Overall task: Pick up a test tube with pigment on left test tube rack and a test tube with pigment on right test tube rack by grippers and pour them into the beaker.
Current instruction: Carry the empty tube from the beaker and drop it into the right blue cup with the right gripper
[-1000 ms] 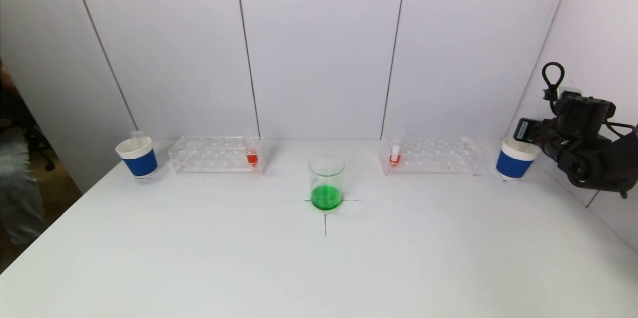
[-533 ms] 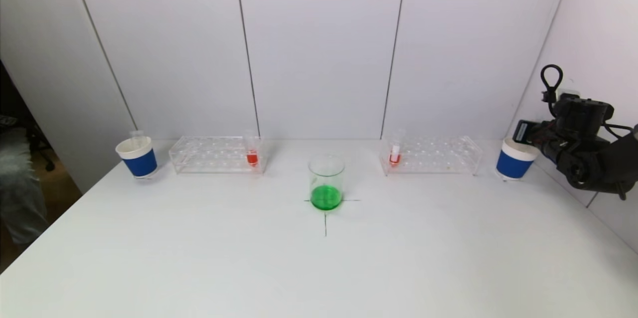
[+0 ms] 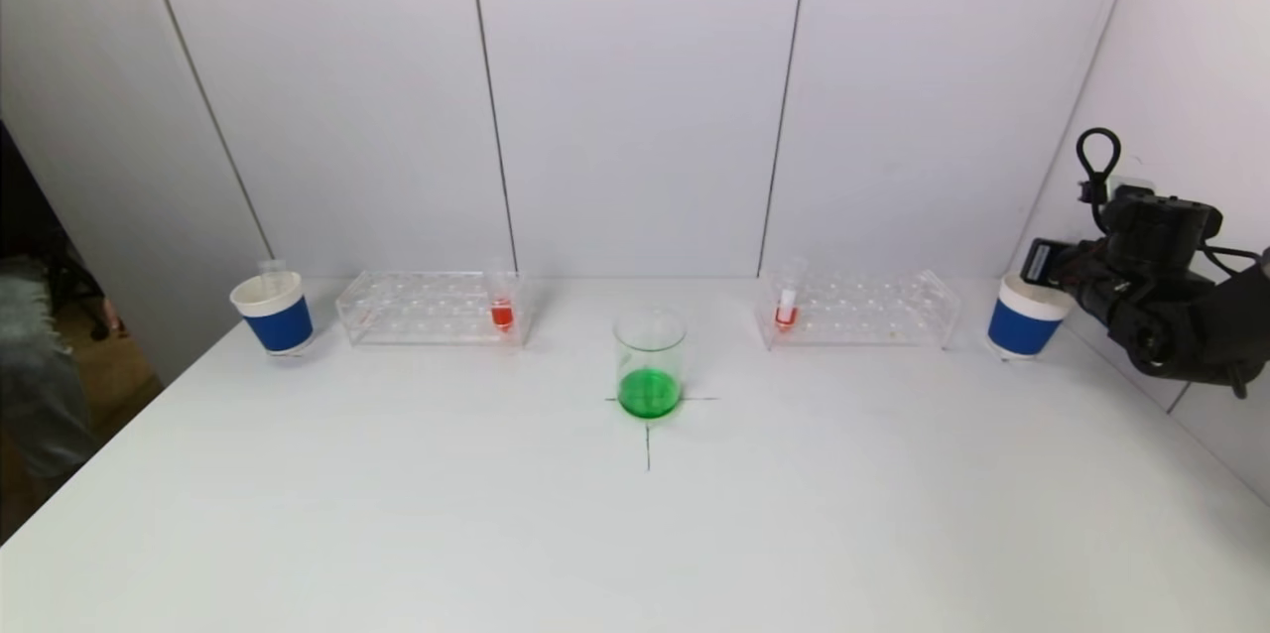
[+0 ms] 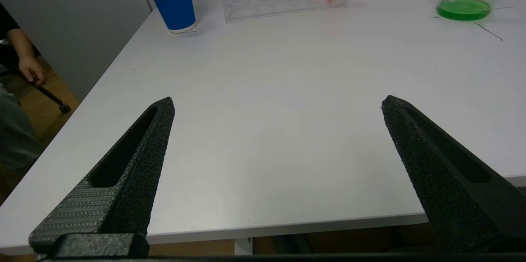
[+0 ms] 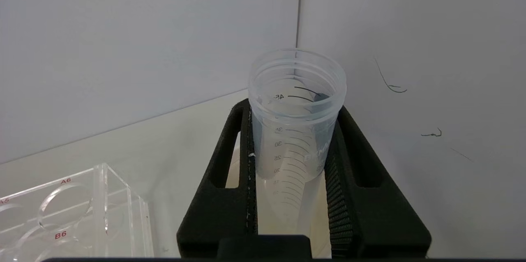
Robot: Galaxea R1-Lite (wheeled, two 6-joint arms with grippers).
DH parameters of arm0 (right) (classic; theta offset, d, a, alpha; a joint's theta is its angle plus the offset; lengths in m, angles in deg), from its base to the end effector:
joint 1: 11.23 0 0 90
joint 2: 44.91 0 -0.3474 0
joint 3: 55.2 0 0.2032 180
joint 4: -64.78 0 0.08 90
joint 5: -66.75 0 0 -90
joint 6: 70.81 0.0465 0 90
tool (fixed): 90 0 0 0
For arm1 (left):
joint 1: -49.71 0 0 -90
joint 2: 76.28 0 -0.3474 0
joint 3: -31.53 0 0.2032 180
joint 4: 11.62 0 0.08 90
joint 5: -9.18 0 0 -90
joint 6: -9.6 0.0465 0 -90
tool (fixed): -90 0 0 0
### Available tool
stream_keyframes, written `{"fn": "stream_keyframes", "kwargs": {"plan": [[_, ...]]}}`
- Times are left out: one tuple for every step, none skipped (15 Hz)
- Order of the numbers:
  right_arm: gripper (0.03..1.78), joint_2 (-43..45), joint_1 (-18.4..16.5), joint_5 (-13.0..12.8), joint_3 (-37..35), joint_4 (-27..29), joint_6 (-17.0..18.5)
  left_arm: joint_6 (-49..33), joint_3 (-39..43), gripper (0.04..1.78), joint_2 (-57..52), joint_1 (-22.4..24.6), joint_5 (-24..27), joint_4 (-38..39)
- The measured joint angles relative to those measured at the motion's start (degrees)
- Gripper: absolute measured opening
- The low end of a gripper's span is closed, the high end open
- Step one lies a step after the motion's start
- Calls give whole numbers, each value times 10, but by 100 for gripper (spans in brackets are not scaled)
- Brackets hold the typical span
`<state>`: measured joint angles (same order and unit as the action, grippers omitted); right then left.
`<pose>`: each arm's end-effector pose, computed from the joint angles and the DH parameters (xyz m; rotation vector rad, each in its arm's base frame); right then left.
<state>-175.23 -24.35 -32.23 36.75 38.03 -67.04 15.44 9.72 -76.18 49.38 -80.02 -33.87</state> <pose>0.4926 -0.1223 0.1134 0.0721 0.1912 -0.3910 -0.0321 -0.0005 0.0746 0.1019 0.0084 -0.0202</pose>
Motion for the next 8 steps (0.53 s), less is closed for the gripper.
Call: {"fn": "stream_keyframes", "kwargs": {"plan": [[53,0,0,0,0,0,0,0,0,176,0,0,0,0],[53,0,0,0,0,0,1,0,0,176,0,0,0,0],[55,0,0,0,0,0,1,0,0,176,0,0,0,0],[59,0,-1,0,0,0,0,0,0,176,0,0,0,0],[65,1,-1,0,1,0,0,0,0,176,0,0,0,0],[75,1,-1,0,1,0,0,0,0,176,0,0,0,0],[87,2,-1,0,1,0,0,0,0,176,0,0,0,0],[103,2,-1,0,1,0,1,0,0,176,0,0,0,0]]}}
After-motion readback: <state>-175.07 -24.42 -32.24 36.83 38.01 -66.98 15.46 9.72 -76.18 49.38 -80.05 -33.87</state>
